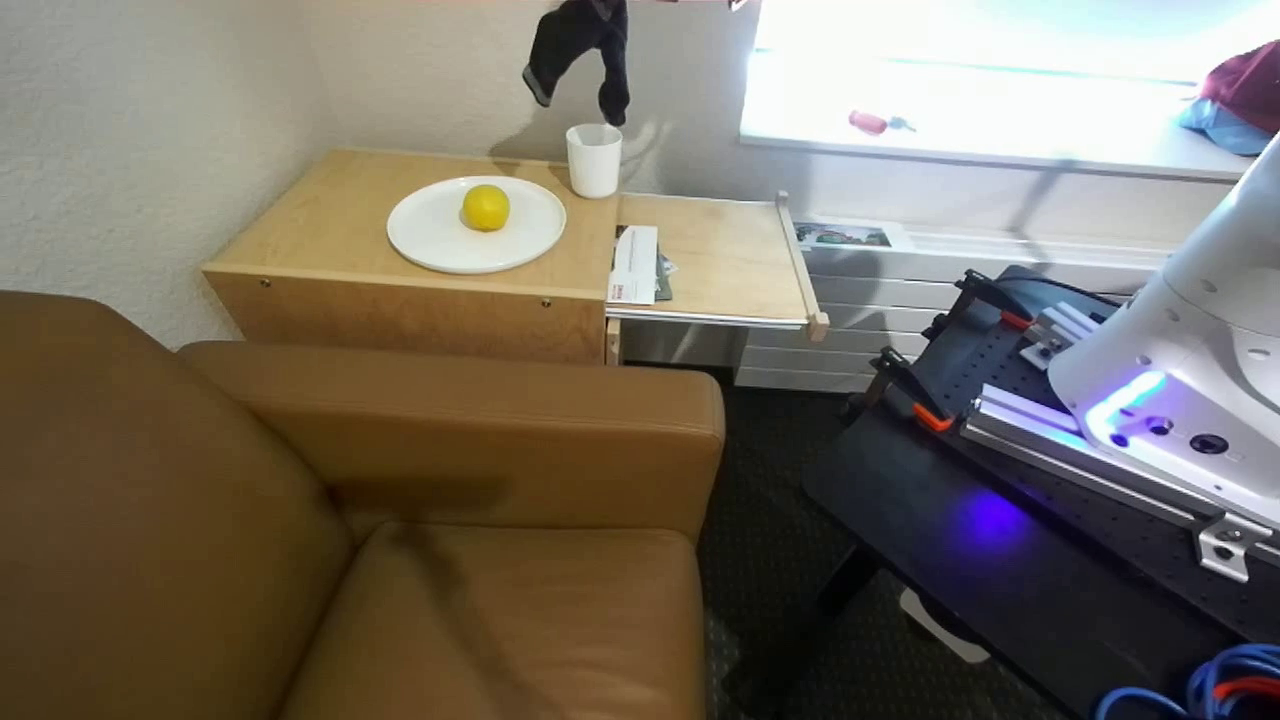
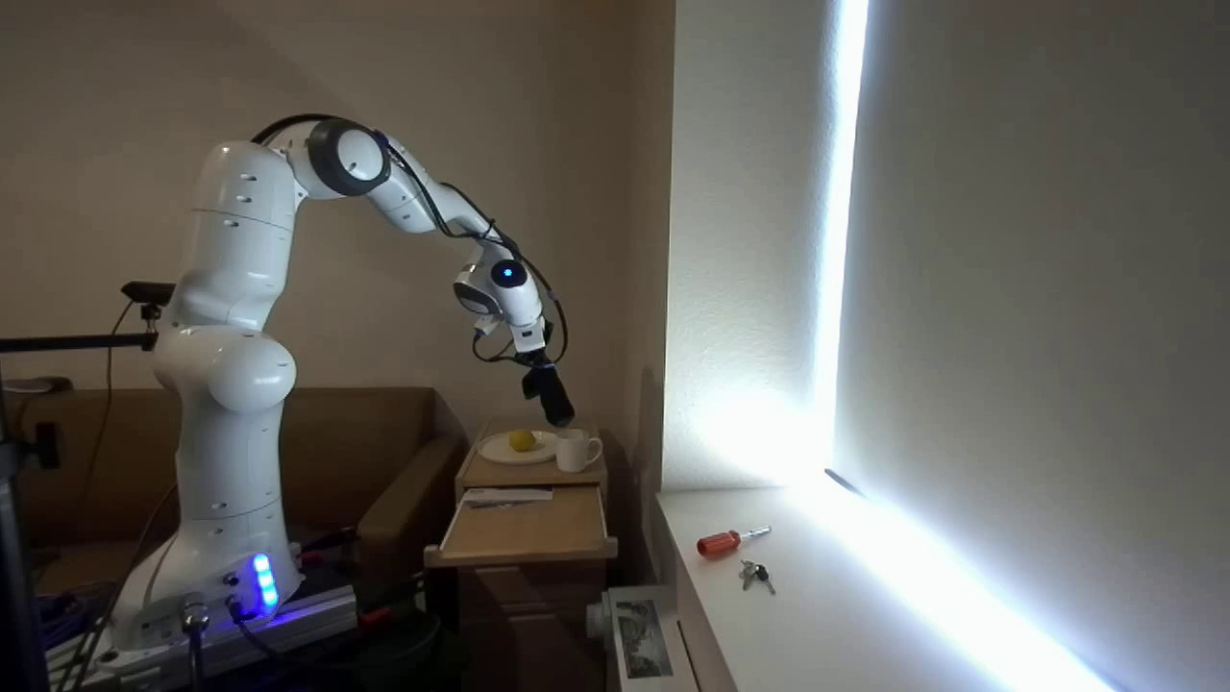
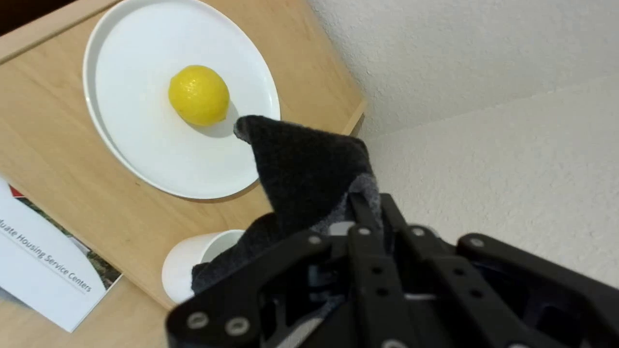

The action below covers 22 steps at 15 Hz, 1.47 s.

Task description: Put the sock in the cup then close the first top drawer

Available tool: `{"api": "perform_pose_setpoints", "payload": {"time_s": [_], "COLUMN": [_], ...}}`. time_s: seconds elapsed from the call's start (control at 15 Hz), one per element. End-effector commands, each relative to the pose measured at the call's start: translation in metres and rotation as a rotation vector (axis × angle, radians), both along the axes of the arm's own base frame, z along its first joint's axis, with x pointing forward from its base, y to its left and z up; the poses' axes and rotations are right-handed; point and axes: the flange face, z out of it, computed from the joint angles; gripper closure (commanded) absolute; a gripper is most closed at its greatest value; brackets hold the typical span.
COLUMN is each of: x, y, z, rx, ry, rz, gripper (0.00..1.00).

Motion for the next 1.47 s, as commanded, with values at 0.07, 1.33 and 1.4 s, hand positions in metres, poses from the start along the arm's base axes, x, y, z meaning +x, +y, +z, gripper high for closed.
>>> {"api": "perform_pose_setpoints", "payload": {"time_s": [0.07, 1.33, 1.4], "x": [0.049, 0.080, 0.075], "y": [0.005, -0.003, -0.006], "z": [-0.032, -0.145, -0.144], "rx": [0.027, -0.091, -0.119], "ry": [-0.028, 0.174, 0.202], "rz": [-0.075, -0.151, -0.128], "gripper": [0.98, 0.46, 0.40]}}
